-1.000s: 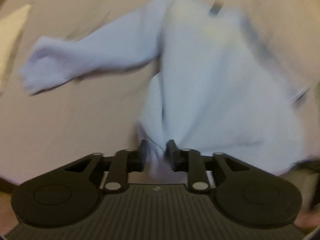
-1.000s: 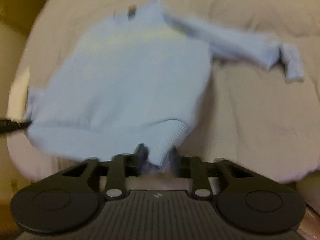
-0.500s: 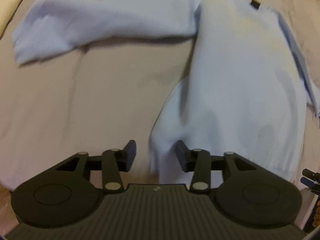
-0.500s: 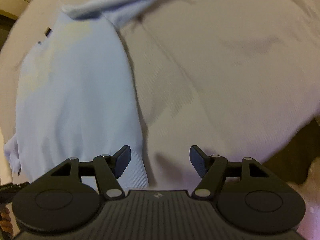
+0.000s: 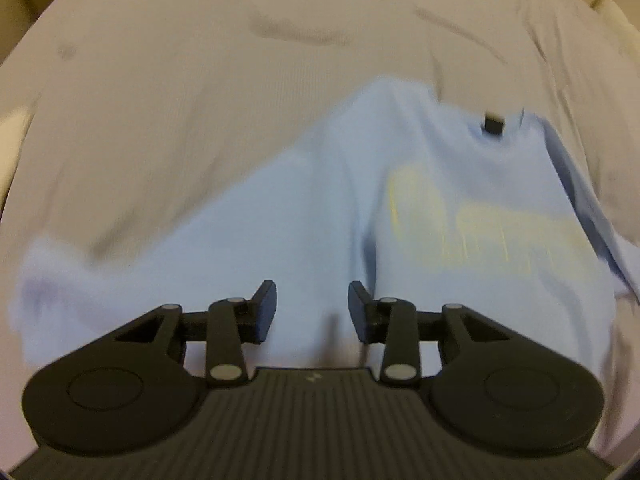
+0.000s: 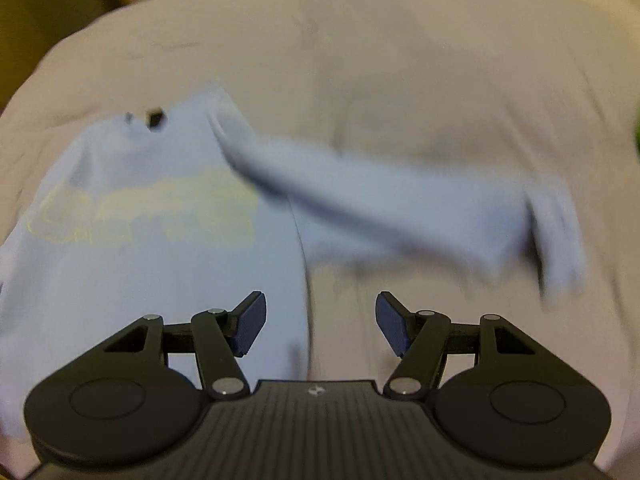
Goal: Fold clothes
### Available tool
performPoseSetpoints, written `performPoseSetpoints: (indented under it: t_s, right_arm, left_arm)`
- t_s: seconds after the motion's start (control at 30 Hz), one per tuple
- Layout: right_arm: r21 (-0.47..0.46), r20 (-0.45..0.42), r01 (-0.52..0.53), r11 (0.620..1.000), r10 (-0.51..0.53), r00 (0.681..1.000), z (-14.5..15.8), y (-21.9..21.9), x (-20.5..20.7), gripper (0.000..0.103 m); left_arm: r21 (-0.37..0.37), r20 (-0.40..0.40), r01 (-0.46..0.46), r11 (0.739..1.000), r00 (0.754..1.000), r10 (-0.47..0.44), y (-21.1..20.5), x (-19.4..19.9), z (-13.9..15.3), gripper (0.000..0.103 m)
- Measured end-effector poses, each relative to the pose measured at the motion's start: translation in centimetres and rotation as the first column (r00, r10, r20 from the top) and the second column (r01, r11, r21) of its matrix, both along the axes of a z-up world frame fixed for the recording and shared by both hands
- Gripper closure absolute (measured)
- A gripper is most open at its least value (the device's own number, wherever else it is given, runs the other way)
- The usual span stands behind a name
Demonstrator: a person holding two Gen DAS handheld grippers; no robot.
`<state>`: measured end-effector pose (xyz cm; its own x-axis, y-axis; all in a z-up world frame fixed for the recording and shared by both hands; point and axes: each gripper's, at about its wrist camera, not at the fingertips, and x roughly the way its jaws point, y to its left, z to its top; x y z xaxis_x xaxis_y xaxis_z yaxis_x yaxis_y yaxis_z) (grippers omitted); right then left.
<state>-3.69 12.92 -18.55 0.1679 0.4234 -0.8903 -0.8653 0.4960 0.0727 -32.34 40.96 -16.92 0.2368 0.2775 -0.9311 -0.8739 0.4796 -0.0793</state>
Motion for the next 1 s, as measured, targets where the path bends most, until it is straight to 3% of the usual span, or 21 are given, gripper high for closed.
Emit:
performPoseSetpoints:
  t_s: [0.23, 0.4, 0.43, 0.47, 0.53, 0.57, 0.6, 0.7, 0.83, 0.93, 1.0]
  right_arm:
    - [0.063, 0.05, -0.193, 0.979, 0.19, 0.981, -1.2, 10.9, 2.0, 0.042]
    - [-0.01, 0.08, -0.298, 0.955, 0.298, 0.951, -3.8, 15.8, 2.0, 0.043]
    - [-0.031, 0.088, -0.308, 0.951, 0.31, 0.947, -4.5, 16.4, 2.1, 0.044]
    - [-0.053, 0.096, -0.319, 0.946, 0.322, 0.942, -5.3, 17.0, 2.3, 0.046]
    - [-0.072, 0.107, -0.321, 0.944, 0.328, 0.939, -6.4, 17.7, 2.9, 0.085]
    - [-0.059, 0.107, -0.316, 0.947, 0.321, 0.941, -6.6, 18.0, 3.5, 0.095]
    - [-0.047, 0.106, -0.311, 0.949, 0.314, 0.943, -6.9, 18.3, 4.0, 0.102]
    - [0.0, 0.164, -0.287, 0.958, 0.284, 0.945, -5.9, 19.2, 6.2, 0.102]
    - [0.048, 0.213, -0.276, 0.96, 0.26, 0.942, -3.3, 20.3, 9.3, 0.102]
    - [0.076, 0.244, -0.294, 0.953, 0.268, 0.932, -2.0, 21.1, 10.3, 0.102]
    - [0.116, 0.268, -0.297, 0.948, 0.259, 0.928, -1.1, 21.6, 10.8, 0.102]
  left_arm:
    - [0.078, -0.011, 0.177, 0.981, 0.984, -0.177, 9.7, 8.0, -4.1, 0.054]
    - [0.014, -0.024, 0.226, 0.974, 0.974, -0.226, 14.1, 10.0, -7.8, 0.044]
    - [-0.002, -0.038, 0.246, 0.969, 0.969, -0.246, 14.7, 10.3, -8.5, 0.047]
    - [-0.009, -0.057, 0.265, 0.964, 0.962, -0.265, 14.9, 10.6, -9.4, 0.064]
    - [-0.017, -0.059, 0.299, 0.954, 0.952, -0.299, 15.0, 10.9, -10.3, 0.089]
    - [0.004, -0.06, 0.312, 0.95, 0.948, -0.311, 14.8, 11.0, -10.0, 0.097]
    - [0.024, -0.062, 0.325, 0.945, 0.944, -0.323, 14.7, 11.0, -9.7, 0.097]
    - [0.091, -0.076, 0.344, 0.934, 0.938, -0.338, 14.6, 11.0, -8.4, 0.097]
    - [0.146, -0.026, 0.315, 0.938, 0.949, -0.315, 15.7, 10.4, -5.7, 0.097]
    - [0.215, -0.029, 0.313, 0.925, 0.949, -0.314, 16.1, 10.4, -3.8, 0.097]
    - [0.255, 0.021, 0.281, 0.925, 0.955, -0.295, 16.7, 9.8, -2.2, 0.097]
